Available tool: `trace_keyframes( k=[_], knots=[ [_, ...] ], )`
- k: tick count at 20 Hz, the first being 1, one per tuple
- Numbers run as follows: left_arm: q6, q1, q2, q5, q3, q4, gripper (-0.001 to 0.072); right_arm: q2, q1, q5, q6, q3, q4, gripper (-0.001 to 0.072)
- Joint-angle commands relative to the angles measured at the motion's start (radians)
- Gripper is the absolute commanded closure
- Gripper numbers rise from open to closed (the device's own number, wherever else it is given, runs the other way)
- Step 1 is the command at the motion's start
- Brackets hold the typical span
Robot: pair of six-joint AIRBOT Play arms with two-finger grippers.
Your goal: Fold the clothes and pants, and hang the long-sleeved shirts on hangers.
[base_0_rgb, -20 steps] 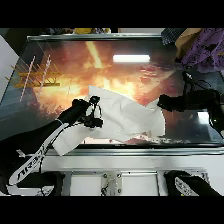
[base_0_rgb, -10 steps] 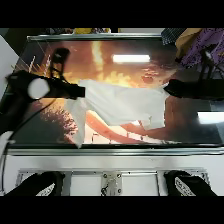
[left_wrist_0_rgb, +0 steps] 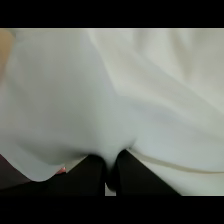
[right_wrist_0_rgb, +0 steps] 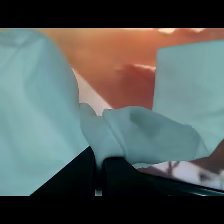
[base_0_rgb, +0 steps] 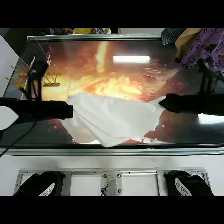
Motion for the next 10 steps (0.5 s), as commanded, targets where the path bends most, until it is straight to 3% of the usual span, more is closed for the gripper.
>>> trace_keyframes(
  k=[1,2,3,4,5,6,10],
  knots=[
    [0.044,0.005,-0.077,0.05,-0.101,-0.021,0.0679,-0.051,0.026,0.17,0.058,-0.127,-0.019,0.0689],
    [0.061,0.005,-0.129,0.084,-0.098,-0.021,0.0679,-0.095,0.025,0.239,0.067,-0.132,-0.046,0.0689],
    [0.065,0.006,-0.188,0.119,-0.085,-0.02,0.0579,-0.148,0.025,0.317,0.063,-0.126,-0.072,0.0677],
    [0.064,0.013,-0.243,0.142,-0.061,-0.022,0.0197,-0.201,0.021,0.387,0.045,-0.115,-0.073,0.0494],
    [0.06,0.026,-0.301,0.145,-0.022,-0.024,-0.0004,-0.243,0.015,0.42,0.039,-0.098,-0.066,0.0227],
    [0.06,0.042,-0.344,0.138,0.017,-0.024,0.0032,-0.28,0.004,0.425,0.022,-0.072,-0.066,0.0074],
    [0.061,0.094,-0.375,0.113,0.056,-0.168,0.0033,-0.265,-0.022,0.328,-0.079,-0.053,-0.092,0.0168]
  ],
)
